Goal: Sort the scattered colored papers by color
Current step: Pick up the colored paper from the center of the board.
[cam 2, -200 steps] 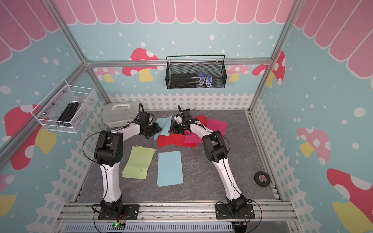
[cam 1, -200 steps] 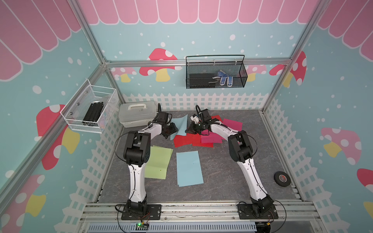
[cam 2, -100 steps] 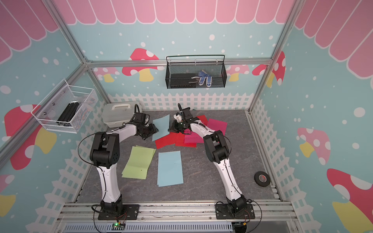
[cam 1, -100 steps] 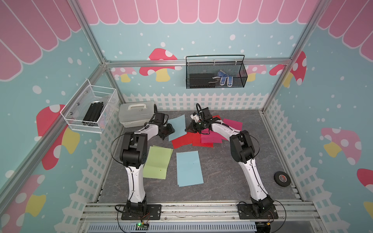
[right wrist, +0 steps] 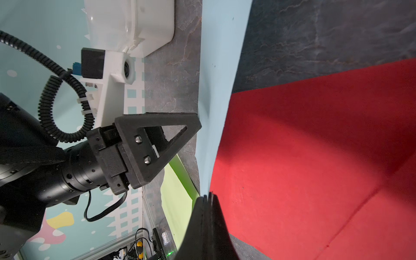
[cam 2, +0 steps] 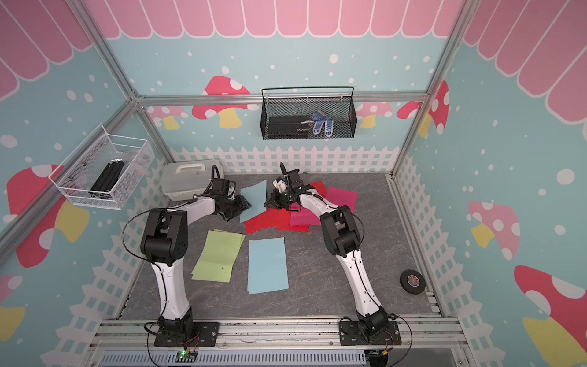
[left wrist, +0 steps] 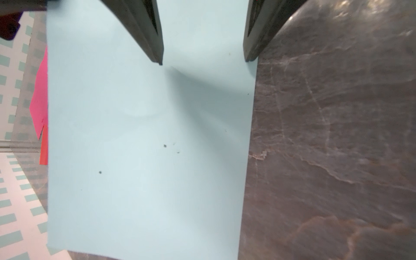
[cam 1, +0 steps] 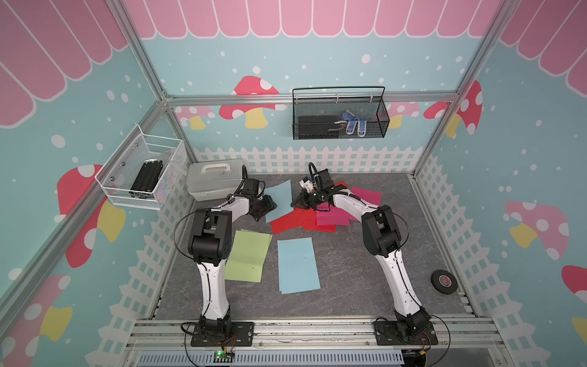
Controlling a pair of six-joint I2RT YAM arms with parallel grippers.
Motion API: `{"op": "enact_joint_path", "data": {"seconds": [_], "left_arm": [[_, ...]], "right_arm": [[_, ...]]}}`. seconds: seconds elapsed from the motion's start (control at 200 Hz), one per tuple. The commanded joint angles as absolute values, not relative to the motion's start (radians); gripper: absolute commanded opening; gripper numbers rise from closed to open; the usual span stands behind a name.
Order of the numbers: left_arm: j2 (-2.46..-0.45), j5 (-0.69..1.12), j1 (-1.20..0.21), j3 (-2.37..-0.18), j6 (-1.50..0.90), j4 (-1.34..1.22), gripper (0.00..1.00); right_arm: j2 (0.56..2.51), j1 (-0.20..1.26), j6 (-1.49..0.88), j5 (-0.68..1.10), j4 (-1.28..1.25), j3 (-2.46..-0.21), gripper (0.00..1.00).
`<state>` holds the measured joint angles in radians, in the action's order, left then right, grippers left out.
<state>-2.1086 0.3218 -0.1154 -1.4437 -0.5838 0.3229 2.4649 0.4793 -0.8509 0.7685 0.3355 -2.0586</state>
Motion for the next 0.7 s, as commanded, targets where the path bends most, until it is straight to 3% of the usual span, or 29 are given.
{"op": "enact_joint_path", "data": {"seconds": [0.0, 0.115, 0.245, 0.46, 0.695], "left_arm": [[-2.131, 0.339, -0.113, -1.413, -0.606, 0.307, 0.6], [-2.135, 0.345, -0.113, -1.397, -0.609, 0.302, 0.6], [-2.143, 0.35, -0.113, -1.387, -0.614, 0.296, 0.6], [-2.148, 0.356, -0.113, -1.379, -0.617, 0.287, 0.6], [-2.154, 0.36, -0.112, -1.384, -0.617, 0.287, 0.6]], "right_arm": [[2.483, 0.477, -0.873, 0.788, 0.325, -2.052, 0.0], [2.508, 0.475, -0.907, 0.814, 0.288, -2.046, 0.0], [2.533, 0.474, -0.932, 0.826, 0.261, -2.043, 0.08], [2.545, 0.471, -0.941, 0.821, 0.252, -2.026, 0.31], [2.546, 0.463, -0.933, 0.805, 0.26, -2.015, 0.34]]}}
